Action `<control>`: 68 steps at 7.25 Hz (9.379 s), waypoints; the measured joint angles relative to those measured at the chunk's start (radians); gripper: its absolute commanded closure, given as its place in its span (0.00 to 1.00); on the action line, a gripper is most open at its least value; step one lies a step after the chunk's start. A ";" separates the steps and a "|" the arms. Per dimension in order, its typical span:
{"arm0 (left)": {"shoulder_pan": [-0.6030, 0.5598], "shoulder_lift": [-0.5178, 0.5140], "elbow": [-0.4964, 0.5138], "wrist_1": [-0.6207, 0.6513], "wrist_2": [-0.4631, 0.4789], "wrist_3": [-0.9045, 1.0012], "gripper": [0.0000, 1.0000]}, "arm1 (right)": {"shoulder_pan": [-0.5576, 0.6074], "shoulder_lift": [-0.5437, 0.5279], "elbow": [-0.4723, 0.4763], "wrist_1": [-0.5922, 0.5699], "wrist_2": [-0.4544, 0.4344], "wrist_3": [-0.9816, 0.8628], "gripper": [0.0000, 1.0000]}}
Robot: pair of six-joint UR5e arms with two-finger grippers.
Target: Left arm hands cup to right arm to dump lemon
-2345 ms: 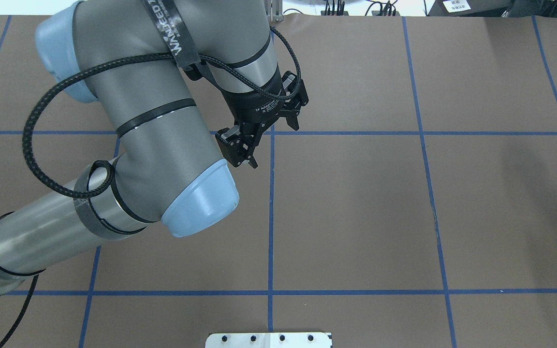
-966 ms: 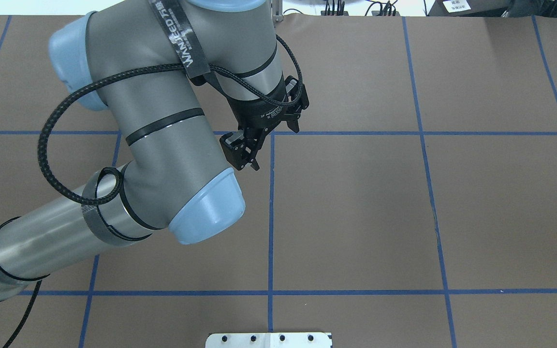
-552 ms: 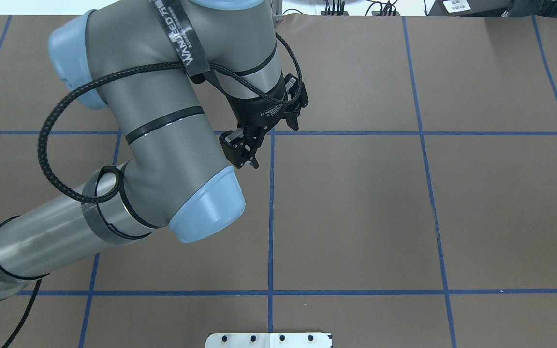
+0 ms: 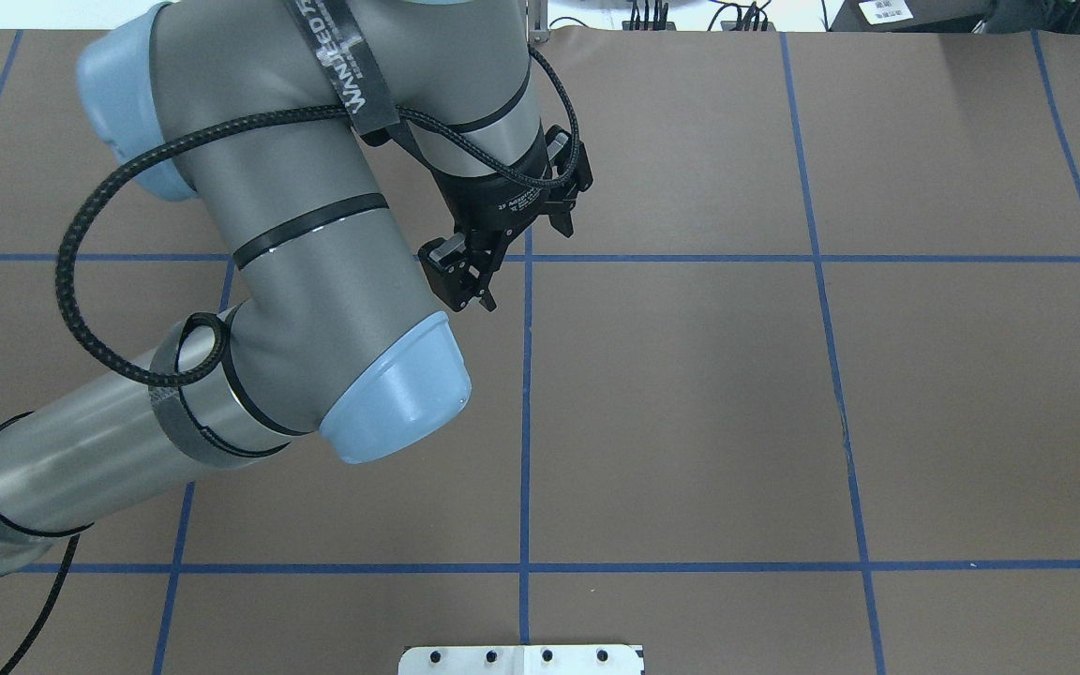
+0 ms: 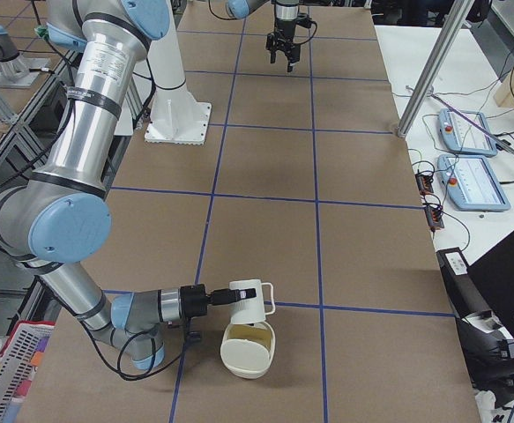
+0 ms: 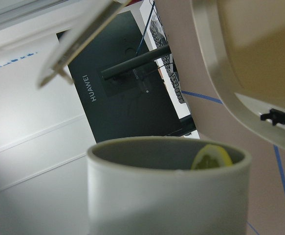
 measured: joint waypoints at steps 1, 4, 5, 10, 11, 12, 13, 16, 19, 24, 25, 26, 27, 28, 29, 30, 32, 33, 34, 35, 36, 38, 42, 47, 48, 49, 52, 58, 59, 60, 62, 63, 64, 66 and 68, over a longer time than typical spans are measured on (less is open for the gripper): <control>0.000 0.000 -0.003 0.004 0.011 0.000 0.00 | 0.001 -0.002 -0.015 0.001 0.001 0.069 1.00; 0.003 -0.012 -0.026 0.046 0.051 -0.002 0.00 | 0.002 -0.011 -0.040 0.014 0.004 0.246 1.00; 0.004 -0.015 -0.031 0.051 0.062 -0.002 0.00 | 0.005 -0.011 -0.041 0.015 0.004 0.287 1.00; 0.003 -0.011 -0.035 0.061 0.089 0.002 0.00 | 0.015 -0.008 -0.034 0.012 0.007 0.353 1.00; 0.005 -0.010 -0.035 0.065 0.094 0.001 0.00 | 0.012 0.006 -0.024 -0.018 0.014 0.325 1.00; 0.006 -0.010 -0.036 0.068 0.100 0.000 0.00 | 0.011 0.024 0.012 -0.089 0.022 0.276 1.00; 0.008 -0.009 -0.036 0.070 0.102 -0.001 0.00 | 0.010 0.033 0.089 -0.194 0.026 0.213 1.00; 0.011 -0.003 -0.037 0.071 0.104 -0.003 0.00 | 0.009 0.038 0.353 -0.491 0.027 -0.005 1.00; 0.020 0.004 -0.033 0.058 0.103 0.005 0.00 | -0.030 0.108 0.511 -0.660 0.023 -0.437 1.00; 0.038 0.052 -0.039 0.027 0.109 0.145 0.00 | -0.136 0.555 0.526 -1.031 -0.021 -1.317 0.99; 0.065 0.055 -0.031 0.025 0.144 0.149 0.00 | -0.162 0.635 0.527 -1.135 -0.022 -1.413 0.99; 0.094 0.052 -0.026 0.024 0.186 0.148 0.03 | -0.185 0.712 0.528 -1.261 -0.031 -1.477 0.98; 0.108 0.043 -0.019 0.023 0.207 0.143 0.06 | -0.208 0.772 0.527 -1.382 -0.052 -1.520 0.98; 0.109 0.029 -0.006 0.023 0.215 0.138 0.06 | -0.230 0.820 0.526 -1.480 -0.071 -1.551 0.98; 0.105 0.016 0.005 0.006 0.217 0.150 0.03 | -0.246 0.862 0.525 -1.576 -0.097 -1.574 0.98; 0.102 0.009 0.028 -0.047 0.215 0.185 0.00 | -0.257 0.896 0.523 -1.665 -0.140 -1.583 0.98; 0.101 -0.002 0.070 -0.130 0.199 0.198 0.00 | -0.269 0.926 0.520 -1.757 -0.198 -1.589 0.98; 0.102 -0.006 0.085 -0.142 0.195 0.189 0.00 | -0.276 0.930 0.519 -1.770 -0.225 -1.594 0.97; 0.102 -0.017 0.116 -0.133 0.193 0.186 0.04 | -0.287 0.930 0.519 -1.774 -0.260 -1.599 0.96; 0.101 -0.054 0.178 -0.107 0.186 0.186 0.05 | -0.299 0.930 0.519 -1.774 -0.294 -1.600 0.95; 0.095 -0.095 0.235 -0.085 0.162 0.187 0.14 | -0.310 0.930 0.518 -1.775 -0.324 -1.601 0.95; 0.085 -0.122 0.271 -0.052 0.112 0.194 0.23 | -0.318 0.927 0.517 -1.775 -0.364 -1.600 0.95; 0.087 -0.129 0.246 0.052 0.020 0.306 0.25 | -0.319 0.926 0.518 -1.774 -0.373 -1.600 0.94; 0.092 -0.124 0.256 0.009 0.014 0.313 0.31 | -0.330 0.917 0.527 -1.763 -0.391 -1.600 0.94; 0.093 -0.124 0.265 0.001 0.015 0.313 0.35 | -0.333 0.918 0.529 -1.761 -0.393 -1.600 0.94; 0.093 -0.123 0.273 -0.009 0.015 0.312 0.42 | -0.333 0.918 0.530 -1.761 -0.394 -1.600 0.94; 0.097 -0.122 0.286 -0.026 0.015 0.309 0.69 | -0.334 0.919 0.531 -1.760 -0.394 -1.601 0.94; 0.100 -0.122 0.282 -0.027 0.012 0.307 1.00 | -0.336 0.916 0.527 -1.759 -0.389 -1.600 0.00; 0.100 -0.122 0.278 -0.027 0.012 0.306 1.00 | -0.338 0.915 0.524 -1.760 -0.388 -1.601 0.00; 0.100 -0.123 0.272 -0.028 0.011 0.305 1.00 | -0.341 0.912 0.519 -1.762 -0.389 -1.603 0.00; 0.088 -0.126 0.236 -0.027 0.011 0.304 1.00 | -0.346 0.885 0.516 -1.763 -0.385 -1.602 0.00; 0.069 -0.122 0.197 -0.024 0.005 0.307 1.00 | -0.345 0.879 0.518 -1.761 -0.377 -1.600 0.00; 0.043 -0.086 0.133 -0.022 -0.015 0.311 1.00 | -0.339 0.876 0.527 -1.758 -0.344 -1.609 0.00; 0.012 0.143 -0.115 -0.023 -0.041 0.394 1.00 | -0.291 0.844 0.590 -1.757 -0.192 -1.667 0.00; -0.021 0.412 -0.319 -0.024 -0.041 0.592 1.00 | -0.183 0.761 0.666 -1.759 0.052 -1.693 0.00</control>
